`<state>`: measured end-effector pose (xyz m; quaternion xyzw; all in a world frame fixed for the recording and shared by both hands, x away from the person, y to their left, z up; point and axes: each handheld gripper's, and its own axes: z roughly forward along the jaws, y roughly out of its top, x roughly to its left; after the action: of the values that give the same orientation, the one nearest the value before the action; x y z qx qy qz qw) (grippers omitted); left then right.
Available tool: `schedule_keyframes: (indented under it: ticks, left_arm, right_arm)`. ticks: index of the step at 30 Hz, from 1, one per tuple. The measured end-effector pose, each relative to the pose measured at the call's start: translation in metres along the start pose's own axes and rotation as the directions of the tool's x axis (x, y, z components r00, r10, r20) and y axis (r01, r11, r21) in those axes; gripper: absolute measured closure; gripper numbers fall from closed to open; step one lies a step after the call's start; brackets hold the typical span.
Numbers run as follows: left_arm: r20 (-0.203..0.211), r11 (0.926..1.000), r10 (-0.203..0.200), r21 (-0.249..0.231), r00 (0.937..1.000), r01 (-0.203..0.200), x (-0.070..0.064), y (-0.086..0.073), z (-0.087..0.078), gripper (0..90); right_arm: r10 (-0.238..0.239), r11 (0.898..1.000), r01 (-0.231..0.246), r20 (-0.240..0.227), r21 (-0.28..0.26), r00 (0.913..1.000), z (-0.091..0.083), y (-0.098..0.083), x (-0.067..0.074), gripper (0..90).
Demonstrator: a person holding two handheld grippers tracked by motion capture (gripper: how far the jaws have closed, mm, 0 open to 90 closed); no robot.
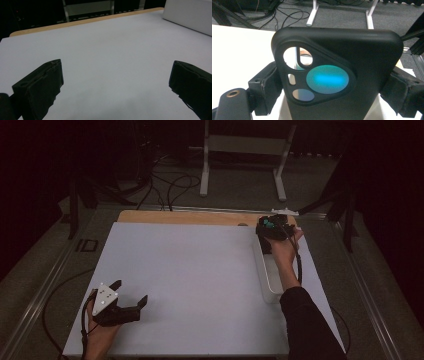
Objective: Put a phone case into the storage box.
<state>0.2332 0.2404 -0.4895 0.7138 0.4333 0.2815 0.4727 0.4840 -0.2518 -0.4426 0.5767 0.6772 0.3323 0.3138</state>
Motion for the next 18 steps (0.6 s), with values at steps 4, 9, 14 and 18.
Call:
schedule_keyframes:
  ticks: [4, 9, 14, 18]
  left_arm:
    - [0.001, 1.0, -0.001, 0.002, 1.0, 0.001, 0.0, -0.0001, 0.0003, 0.2]
    - [0.003, 1.0, -0.002, 0.002, 1.0, 0.002, -0.0002, -0.0003, 0.0005, 0.2]
    - [0.002, 1.0, -0.006, 0.004, 1.0, 0.005, 0.0004, -0.0005, 0.0004, 0.2]
    - [0.004, 1.0, -0.003, 0.005, 1.0, 0.003, 0.0002, -0.0006, 0.0008, 0.2]
  right_arm:
    - [0.005, 1.0, -0.005, -0.001, -0.002, 1.0, 0.0021, 0.0003, -0.0009, 12.1]
    - [0.009, 1.0, -0.009, -0.007, -0.004, 0.9999, 0.0043, 0.0003, -0.0025, 11.8]
    - [0.012, 1.0, -0.012, -0.012, 0.004, 0.9999, 0.0054, 0.0003, -0.0034, 11.3]
    - [-0.006, 0.999, 0.007, -0.015, 0.034, 0.9999, 0.0079, -0.0012, -0.0045, 9.7]
